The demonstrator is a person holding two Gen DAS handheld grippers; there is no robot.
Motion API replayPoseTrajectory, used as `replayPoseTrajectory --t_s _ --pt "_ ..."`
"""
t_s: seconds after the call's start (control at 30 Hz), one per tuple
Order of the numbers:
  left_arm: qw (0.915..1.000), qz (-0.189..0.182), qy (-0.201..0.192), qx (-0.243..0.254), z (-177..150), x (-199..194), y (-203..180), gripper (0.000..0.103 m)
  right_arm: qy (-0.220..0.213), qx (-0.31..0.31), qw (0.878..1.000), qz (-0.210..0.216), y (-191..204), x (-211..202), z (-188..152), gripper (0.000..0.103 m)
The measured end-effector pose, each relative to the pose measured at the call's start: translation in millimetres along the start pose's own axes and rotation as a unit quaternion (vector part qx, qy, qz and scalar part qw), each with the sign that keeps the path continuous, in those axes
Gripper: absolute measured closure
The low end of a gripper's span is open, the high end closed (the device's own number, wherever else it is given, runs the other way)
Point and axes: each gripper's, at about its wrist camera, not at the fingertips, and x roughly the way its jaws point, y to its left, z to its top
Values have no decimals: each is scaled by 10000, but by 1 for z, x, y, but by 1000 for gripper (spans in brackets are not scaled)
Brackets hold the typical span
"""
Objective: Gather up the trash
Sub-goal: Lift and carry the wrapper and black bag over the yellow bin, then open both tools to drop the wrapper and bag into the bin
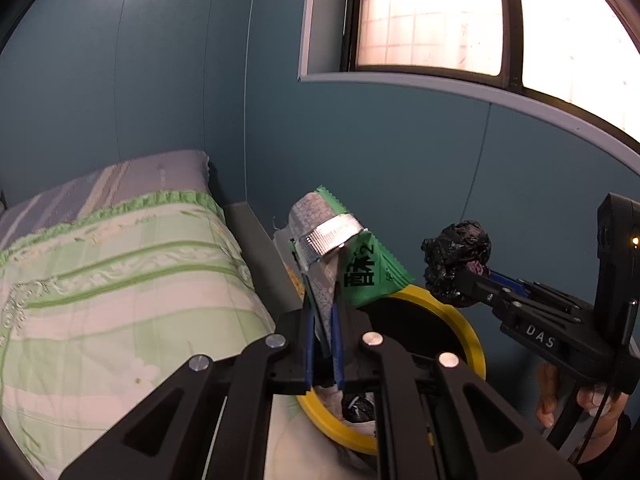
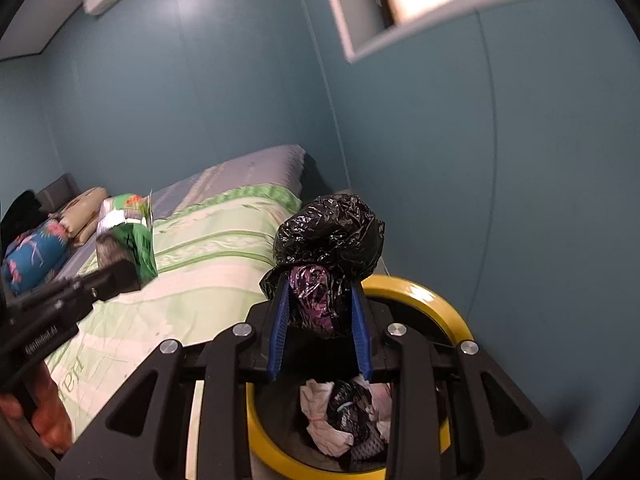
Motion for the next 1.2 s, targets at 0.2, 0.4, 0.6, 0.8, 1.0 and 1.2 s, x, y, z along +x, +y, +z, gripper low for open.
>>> replayPoseTrajectory --t_s 0.2,0.4,0.6,0.8,1.0,1.2 --pt "9986 -308 396 -159 -16 49 -6 96 313 340 9988 -131 -17 21 -7 76" --pt "9955 -402 819 -271 -37 84 -3 96 558 526 9970 -143 -27 31 -17 76" --pt "9896 -554 1240 -465 -52 109 4 96 715 571 9956 -200 -27 52 -8 75" --pt "9885 -562 1299 -538 -54 112 6 84 766 639 9946 -294 -36 65 -5 71" --pt "9887 -503 1206 -736 -55 100 17 51 772 773 9934 -361 -39 64 -7 62" --pt "9908 -372 965 -868 -42 79 38 48 672 751 9940 -419 -33 56 -3 57"
